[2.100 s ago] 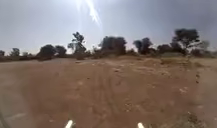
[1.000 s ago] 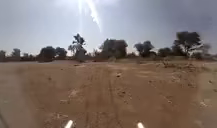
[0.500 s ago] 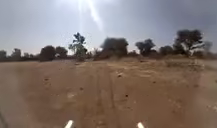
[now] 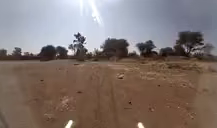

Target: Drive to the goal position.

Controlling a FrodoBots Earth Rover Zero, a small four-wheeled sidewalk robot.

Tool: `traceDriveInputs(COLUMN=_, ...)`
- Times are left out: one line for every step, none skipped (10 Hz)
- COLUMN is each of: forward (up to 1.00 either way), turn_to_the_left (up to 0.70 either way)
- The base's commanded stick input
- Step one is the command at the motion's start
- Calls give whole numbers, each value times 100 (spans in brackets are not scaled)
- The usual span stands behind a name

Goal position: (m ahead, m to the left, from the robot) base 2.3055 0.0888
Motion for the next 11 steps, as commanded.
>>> traceDriveInputs(forward=50, turn_to_the_left=0)
traceDriveInputs(forward=50, turn_to_the_left=0)
traceDriveInputs(forward=50, turn_to_the_left=0)
traceDriveInputs(forward=50, turn_to_the_left=0)
traceDriveInputs(forward=50, turn_to_the_left=0)
traceDriveInputs(forward=50, turn_to_the_left=0)
traceDriveInputs(forward=50, turn_to_the_left=0)
traceDriveInputs(forward=50, turn_to_the_left=0)
traceDriveInputs(forward=50, turn_to_the_left=0)
traceDriveInputs(forward=50, turn_to_the_left=0)
traceDriveInputs(forward=50, turn_to_the_left=0)
